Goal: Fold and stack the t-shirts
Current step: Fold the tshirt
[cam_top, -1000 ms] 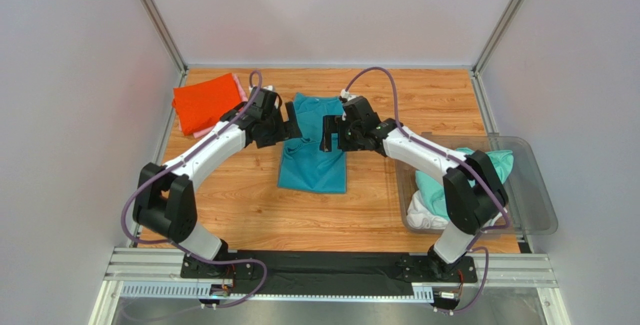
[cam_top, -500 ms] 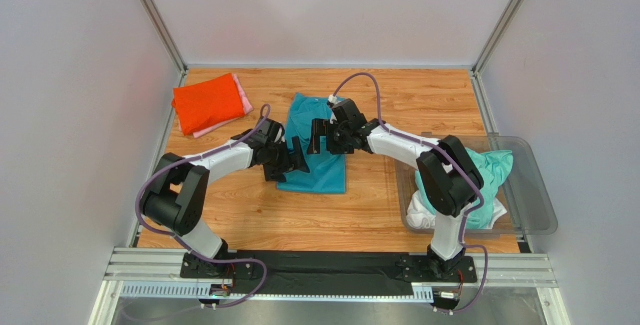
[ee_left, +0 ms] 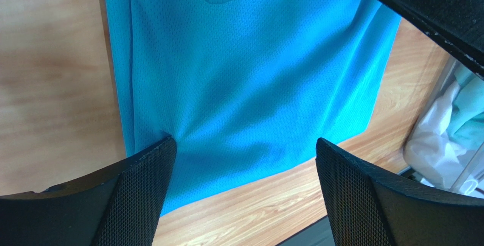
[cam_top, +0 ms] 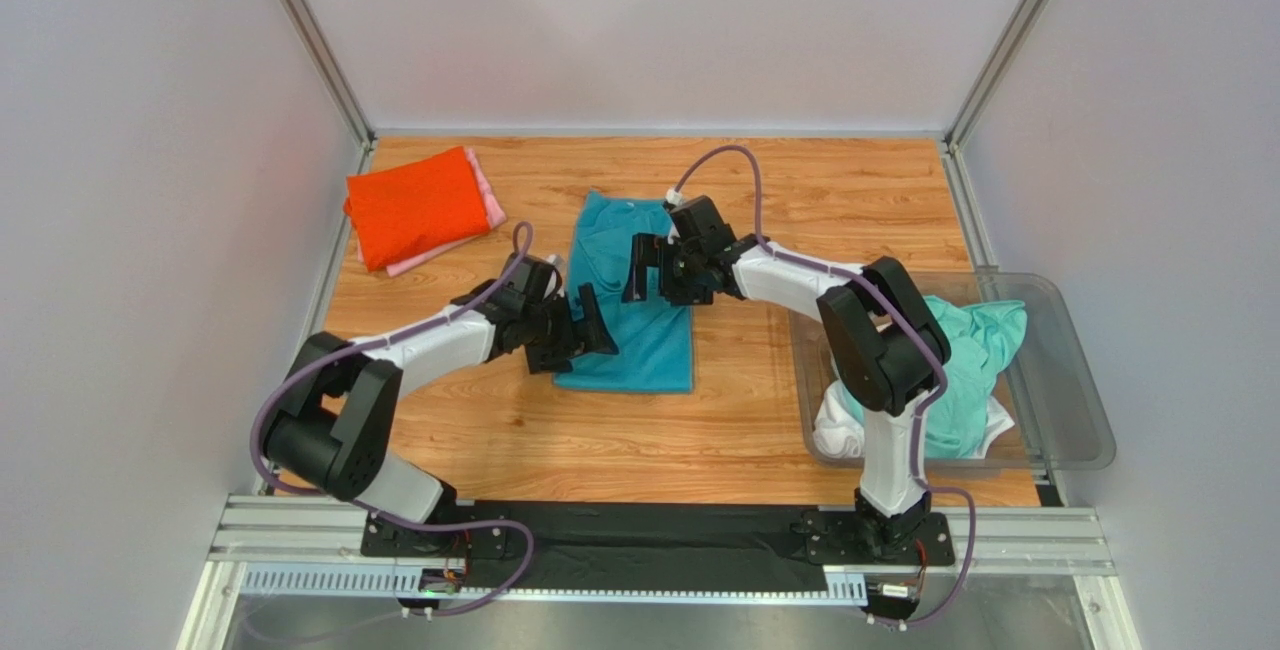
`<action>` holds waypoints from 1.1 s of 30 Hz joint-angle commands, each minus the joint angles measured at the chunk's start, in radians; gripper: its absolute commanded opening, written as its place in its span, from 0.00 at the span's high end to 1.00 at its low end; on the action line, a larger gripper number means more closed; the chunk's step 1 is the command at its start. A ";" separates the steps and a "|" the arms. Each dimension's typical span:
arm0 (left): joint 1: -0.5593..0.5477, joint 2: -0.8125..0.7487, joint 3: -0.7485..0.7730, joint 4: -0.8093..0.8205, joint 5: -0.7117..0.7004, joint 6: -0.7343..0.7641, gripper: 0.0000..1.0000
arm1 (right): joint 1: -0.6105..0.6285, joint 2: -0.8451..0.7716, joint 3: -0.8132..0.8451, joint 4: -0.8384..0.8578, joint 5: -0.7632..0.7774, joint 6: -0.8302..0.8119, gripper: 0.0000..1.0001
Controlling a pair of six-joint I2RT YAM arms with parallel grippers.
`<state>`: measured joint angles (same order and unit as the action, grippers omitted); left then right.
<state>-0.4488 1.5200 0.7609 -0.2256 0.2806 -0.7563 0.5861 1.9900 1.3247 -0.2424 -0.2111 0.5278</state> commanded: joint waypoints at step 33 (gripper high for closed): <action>0.041 0.161 0.322 -0.212 -0.230 0.127 0.00 | 0.199 -1.026 -0.647 -0.156 0.319 0.123 0.00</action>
<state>-0.4381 1.6447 1.0023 -0.4301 0.0994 -0.6838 0.7826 1.0088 0.6842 -0.3706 0.0685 0.6506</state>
